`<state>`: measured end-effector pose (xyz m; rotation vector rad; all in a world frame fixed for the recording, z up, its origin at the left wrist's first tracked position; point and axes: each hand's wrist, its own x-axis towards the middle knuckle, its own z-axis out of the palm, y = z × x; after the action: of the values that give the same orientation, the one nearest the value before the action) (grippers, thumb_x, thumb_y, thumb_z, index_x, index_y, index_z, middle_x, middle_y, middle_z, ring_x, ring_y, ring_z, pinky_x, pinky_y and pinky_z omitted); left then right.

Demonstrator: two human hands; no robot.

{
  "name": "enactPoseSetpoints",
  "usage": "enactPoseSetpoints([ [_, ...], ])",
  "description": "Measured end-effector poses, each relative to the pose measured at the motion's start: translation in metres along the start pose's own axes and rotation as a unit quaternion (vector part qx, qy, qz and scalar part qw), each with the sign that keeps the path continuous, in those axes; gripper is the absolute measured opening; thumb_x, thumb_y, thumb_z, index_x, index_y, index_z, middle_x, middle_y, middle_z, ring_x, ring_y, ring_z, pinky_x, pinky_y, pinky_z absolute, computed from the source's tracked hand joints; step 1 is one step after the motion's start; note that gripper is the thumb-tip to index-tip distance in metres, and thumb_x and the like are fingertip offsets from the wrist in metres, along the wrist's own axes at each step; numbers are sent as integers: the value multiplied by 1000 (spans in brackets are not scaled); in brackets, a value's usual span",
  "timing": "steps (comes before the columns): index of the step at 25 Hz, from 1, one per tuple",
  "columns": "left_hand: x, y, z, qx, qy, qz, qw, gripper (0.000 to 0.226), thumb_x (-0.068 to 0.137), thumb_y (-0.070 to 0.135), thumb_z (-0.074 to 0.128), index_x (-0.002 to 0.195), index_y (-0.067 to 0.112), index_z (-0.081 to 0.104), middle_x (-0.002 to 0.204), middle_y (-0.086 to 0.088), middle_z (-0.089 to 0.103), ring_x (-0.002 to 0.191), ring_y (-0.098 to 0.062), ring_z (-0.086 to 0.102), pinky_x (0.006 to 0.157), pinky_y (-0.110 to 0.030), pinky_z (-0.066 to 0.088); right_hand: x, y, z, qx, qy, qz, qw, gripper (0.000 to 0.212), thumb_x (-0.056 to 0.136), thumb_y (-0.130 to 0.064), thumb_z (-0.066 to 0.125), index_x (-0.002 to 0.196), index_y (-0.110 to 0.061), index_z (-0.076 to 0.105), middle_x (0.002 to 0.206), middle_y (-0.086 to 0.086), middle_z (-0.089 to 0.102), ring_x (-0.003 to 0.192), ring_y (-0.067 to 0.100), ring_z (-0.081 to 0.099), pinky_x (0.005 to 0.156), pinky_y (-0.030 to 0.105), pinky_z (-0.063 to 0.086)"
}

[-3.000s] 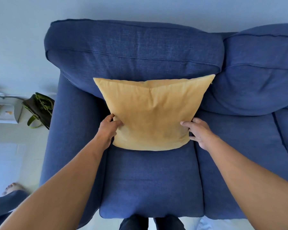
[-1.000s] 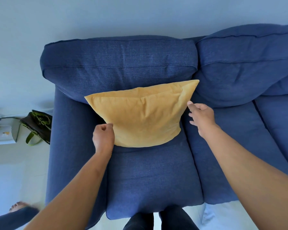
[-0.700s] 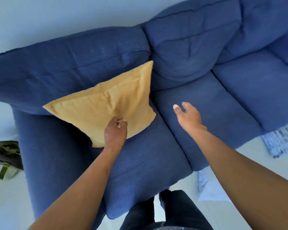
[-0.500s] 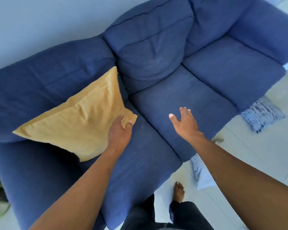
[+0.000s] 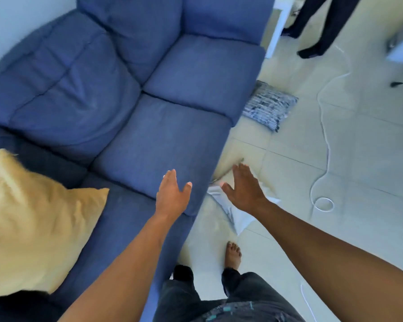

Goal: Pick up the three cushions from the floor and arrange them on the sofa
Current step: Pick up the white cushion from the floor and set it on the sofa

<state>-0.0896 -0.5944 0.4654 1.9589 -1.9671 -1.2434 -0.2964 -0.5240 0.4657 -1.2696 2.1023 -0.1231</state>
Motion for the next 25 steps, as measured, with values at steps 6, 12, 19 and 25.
enactPoseSetpoints([
  [6,6,60,72,119,-87,63,987,81,108,41,55,170,7,16,179,-10,13,167,-25,9,130,-44,18,-4,102,-30,37,-9,69,997,82,108,-52,43,168,-6,11,178,15,1,166,30,-2,130,52,13],
  [12,66,88,126,177,-186,92,962,78,108,36,55,169,7,17,179,-13,13,166,-27,12,132,-44,18,8,152,-26,89,-10,157,984,81,109,-49,45,168,-6,11,178,15,4,166,29,0,129,49,16],
  [19,155,92,223,241,-254,85,933,75,108,38,52,169,10,20,178,-12,17,165,-28,18,130,-44,21,93,225,34,157,-43,218,962,82,108,-48,48,168,-4,13,178,16,8,165,29,5,131,47,14],
  [25,267,29,348,273,-256,29,927,68,107,37,54,163,6,32,171,-14,35,157,-34,35,123,-45,31,208,316,163,233,-66,269,932,85,106,-48,52,168,-3,14,177,16,14,164,31,15,129,39,15],
])
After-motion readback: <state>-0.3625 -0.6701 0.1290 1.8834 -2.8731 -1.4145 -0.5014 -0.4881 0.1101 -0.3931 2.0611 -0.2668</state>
